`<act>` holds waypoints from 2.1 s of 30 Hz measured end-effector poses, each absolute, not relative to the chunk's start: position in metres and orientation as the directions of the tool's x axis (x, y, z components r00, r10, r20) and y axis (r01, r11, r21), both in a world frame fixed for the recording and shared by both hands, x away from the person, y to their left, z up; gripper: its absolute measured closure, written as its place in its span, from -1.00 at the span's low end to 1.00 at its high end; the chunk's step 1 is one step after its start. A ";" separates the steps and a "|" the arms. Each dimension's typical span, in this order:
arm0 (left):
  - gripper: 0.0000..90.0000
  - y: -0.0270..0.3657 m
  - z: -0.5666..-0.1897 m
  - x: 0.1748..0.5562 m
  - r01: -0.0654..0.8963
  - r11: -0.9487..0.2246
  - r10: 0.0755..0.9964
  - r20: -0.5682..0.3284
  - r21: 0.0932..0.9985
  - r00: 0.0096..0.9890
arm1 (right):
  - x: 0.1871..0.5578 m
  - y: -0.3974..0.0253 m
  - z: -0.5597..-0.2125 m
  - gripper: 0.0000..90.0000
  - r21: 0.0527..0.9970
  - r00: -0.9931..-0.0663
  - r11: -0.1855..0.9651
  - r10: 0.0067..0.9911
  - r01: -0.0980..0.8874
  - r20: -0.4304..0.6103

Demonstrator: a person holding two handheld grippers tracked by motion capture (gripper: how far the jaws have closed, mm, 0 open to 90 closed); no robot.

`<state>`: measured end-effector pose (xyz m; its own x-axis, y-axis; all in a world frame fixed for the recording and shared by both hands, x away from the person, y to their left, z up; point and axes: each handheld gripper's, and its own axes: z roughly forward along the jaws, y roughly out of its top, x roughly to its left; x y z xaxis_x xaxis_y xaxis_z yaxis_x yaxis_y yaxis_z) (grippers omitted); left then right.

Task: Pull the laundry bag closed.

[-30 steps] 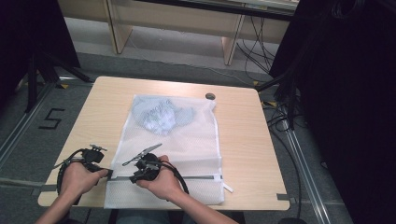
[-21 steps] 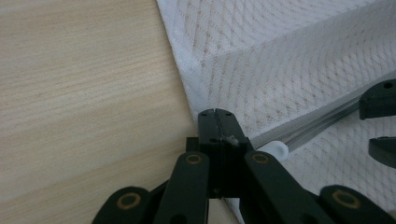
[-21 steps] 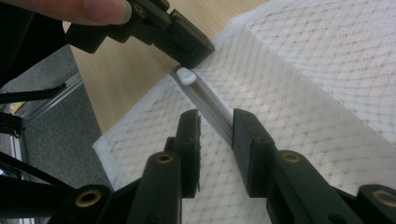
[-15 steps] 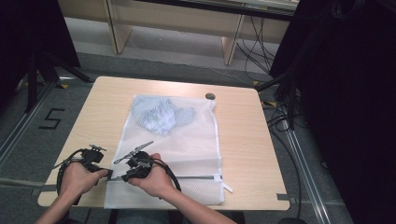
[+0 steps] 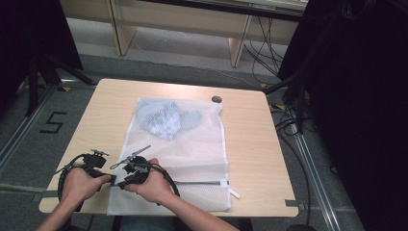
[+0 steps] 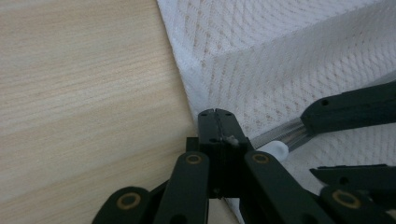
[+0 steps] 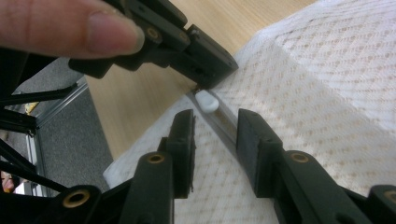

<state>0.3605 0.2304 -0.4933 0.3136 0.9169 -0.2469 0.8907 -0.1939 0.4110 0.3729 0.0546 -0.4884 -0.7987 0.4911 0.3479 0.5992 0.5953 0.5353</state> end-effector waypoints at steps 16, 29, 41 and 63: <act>0.99 0.230 -0.493 0.361 0.891 -0.194 0.916 -0.250 0.410 0.314 | 0.385 0.066 -0.492 0.59 0.514 -0.789 0.600 0.491 0.613 0.369; 0.99 0.232 -0.493 0.361 0.878 -0.244 0.907 -0.222 0.413 0.357 | 0.384 0.070 -0.498 0.85 0.480 -0.767 0.598 0.499 0.642 0.404; 1.00 0.222 -0.491 0.358 0.874 -0.260 0.916 -0.183 0.411 0.358 | 0.381 0.067 -0.497 0.92 0.475 -0.767 0.602 0.496 0.642 0.407; 1.00 0.222 -0.492 0.356 0.864 -0.269 0.911 -0.180 0.425 0.372 | 0.378 0.060 -0.493 0.93 0.468 -0.785 0.630 0.510 0.619 0.352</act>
<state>0.3559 0.2223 -0.4922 0.3724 0.9105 -0.1797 0.8640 -0.2694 0.4254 0.3777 0.0599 -0.4931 -0.7851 0.5099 0.3516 0.6191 0.6303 0.4684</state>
